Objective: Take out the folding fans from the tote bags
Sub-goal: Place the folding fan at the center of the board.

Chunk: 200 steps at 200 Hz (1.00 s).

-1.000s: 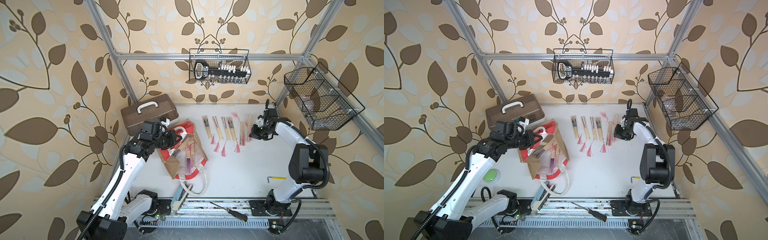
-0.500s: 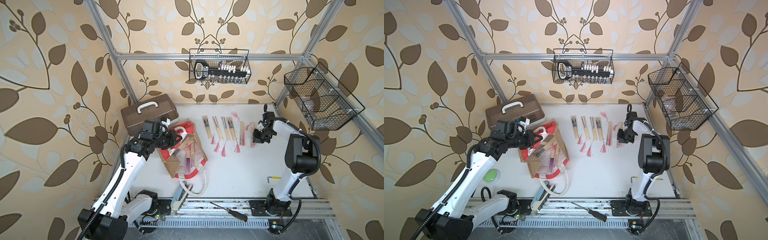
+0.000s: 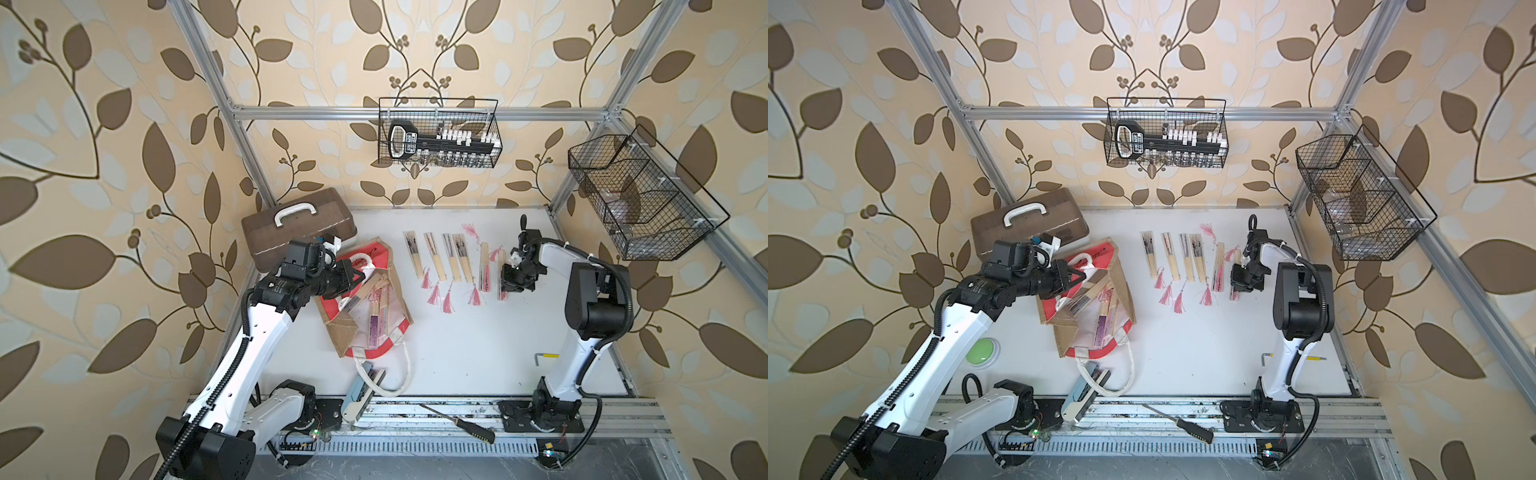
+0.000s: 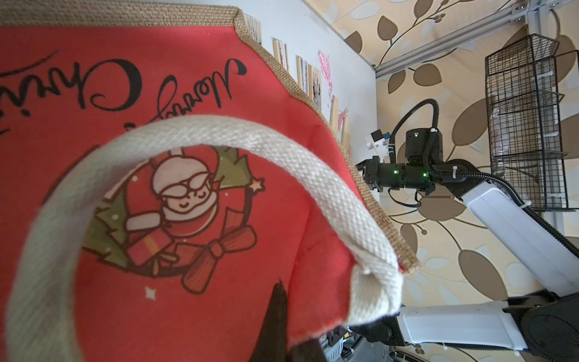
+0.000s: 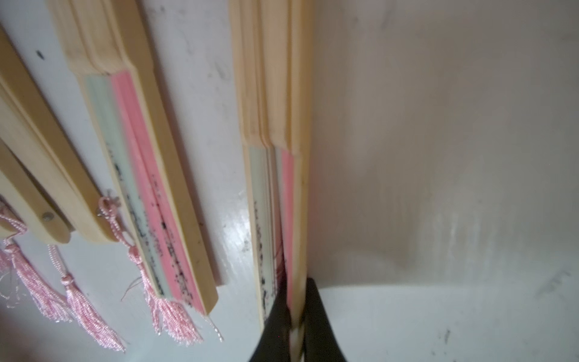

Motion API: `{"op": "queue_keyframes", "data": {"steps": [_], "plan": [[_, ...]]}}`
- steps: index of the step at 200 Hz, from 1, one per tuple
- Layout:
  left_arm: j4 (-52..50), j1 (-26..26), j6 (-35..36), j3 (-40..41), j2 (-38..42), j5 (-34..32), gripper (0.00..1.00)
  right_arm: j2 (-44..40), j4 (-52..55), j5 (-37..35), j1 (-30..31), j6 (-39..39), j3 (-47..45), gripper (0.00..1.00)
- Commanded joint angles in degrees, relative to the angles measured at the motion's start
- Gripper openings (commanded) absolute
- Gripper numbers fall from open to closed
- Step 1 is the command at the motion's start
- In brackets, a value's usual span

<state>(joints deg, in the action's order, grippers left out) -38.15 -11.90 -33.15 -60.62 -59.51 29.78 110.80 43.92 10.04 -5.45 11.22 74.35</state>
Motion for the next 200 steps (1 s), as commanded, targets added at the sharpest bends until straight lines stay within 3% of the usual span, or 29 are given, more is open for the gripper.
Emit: {"op": "queue_keyframes", "data": {"steps": [1,26,74,106,128,162,200], "plan": [[-0.1,0.8,0.9,-0.7,-0.2,0.9,0.00,1.6,-0.1,-1.0,0.6,-1.0,1.9,0.12],[-0.2,0.8,0.9,-0.7,0.0,0.9,0.00,1.9,1.0,-2.3,0.5,-0.5,3.5,0.17],[-0.7,0.8,1.0,-1.1,0.3,0.9,0.00,-3.0,1.7,-5.8,0.5,1.9,3.1,0.38],[-1.0,0.8,1.0,-1.5,0.4,0.8,0.00,-10.6,1.5,-8.1,1.7,4.0,0.9,0.39],[-1.0,0.8,1.0,-1.5,0.6,0.8,0.00,-20.3,-1.8,-7.7,5.4,7.0,-5.7,0.39],[-0.7,0.9,1.7,-1.2,1.2,1.2,0.00,-41.8,-9.9,-14.9,22.7,18.7,-19.5,0.38],[-0.5,0.9,1.6,-1.2,1.3,1.7,0.00,-62.8,-25.8,-26.8,54.0,44.4,-34.3,0.35]]}}
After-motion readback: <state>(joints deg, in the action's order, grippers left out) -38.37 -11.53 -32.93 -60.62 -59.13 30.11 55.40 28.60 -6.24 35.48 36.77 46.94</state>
